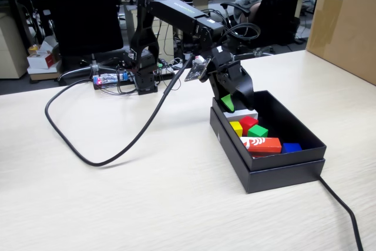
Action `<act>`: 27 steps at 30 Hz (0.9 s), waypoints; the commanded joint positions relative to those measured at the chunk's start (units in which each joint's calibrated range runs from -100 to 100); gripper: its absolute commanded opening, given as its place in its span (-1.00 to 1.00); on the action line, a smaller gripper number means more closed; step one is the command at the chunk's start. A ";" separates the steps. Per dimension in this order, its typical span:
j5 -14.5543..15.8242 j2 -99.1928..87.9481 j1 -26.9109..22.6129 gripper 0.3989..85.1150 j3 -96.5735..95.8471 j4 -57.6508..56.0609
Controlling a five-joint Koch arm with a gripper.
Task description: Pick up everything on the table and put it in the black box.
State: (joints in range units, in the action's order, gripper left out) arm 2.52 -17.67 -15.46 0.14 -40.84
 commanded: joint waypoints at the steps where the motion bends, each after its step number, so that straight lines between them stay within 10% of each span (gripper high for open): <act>1: -0.49 -4.30 0.00 -0.08 1.95 2.70; 18: -3.81 -38.73 12.11 0.08 -13.65 3.57; 27: -6.84 -57.66 16.41 0.08 -49.91 22.23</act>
State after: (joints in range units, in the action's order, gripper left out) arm -3.64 -68.03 0.32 -48.06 -26.05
